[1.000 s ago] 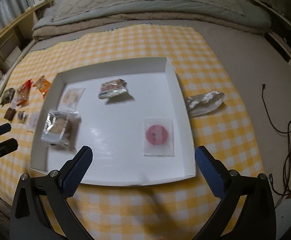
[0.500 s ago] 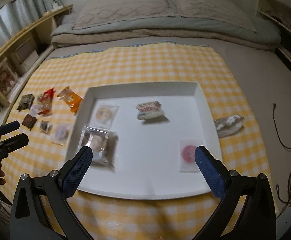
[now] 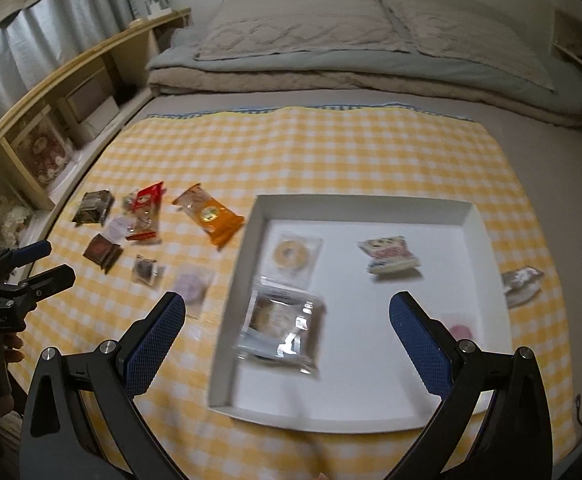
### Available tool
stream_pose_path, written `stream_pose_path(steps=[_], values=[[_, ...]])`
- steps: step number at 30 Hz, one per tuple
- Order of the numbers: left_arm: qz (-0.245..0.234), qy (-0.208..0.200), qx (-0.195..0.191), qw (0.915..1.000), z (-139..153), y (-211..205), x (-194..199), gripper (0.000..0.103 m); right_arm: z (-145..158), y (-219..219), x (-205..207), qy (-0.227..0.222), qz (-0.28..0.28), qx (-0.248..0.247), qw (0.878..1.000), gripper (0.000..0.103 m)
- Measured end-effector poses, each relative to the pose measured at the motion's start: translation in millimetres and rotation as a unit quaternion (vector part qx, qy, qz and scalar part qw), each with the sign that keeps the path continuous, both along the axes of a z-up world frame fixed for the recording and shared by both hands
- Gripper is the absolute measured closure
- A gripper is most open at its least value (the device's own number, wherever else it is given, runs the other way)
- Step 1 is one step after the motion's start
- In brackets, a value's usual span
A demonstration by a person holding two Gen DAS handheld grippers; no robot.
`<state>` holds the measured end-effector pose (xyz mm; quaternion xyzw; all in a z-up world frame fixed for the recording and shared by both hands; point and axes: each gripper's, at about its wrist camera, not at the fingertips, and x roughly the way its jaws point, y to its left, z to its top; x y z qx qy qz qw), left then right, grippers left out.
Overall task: Organize snacks
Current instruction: 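Move both tools back over the remaining snacks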
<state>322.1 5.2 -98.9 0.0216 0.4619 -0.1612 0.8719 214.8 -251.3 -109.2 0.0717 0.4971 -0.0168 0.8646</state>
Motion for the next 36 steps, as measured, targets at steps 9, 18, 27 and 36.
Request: stream_pose_path(steps=[9, 18, 27, 36], values=[[0.025, 0.002, 0.019, 0.9995, -4, 38, 27, 0.000, -25, 43, 31, 0.025, 0.016, 0.033, 0.999, 0.000], [0.073, 0.035, 0.032, 0.9962, -36, 60, 62, 0.000, -49, 73, 62, 0.045, -0.003, 0.068, 0.997, 0.000], [0.155, 0.100, 0.050, 0.9816, -87, 65, 120, 0.000, -103, 89, 97, 0.142, -0.040, 0.149, 0.978, 0.016], [0.206, 0.135, 0.105, 0.9637, -133, 48, 161, 0.000, -148, 100, 111, 0.217, -0.048, 0.146, 0.964, 0.044]])
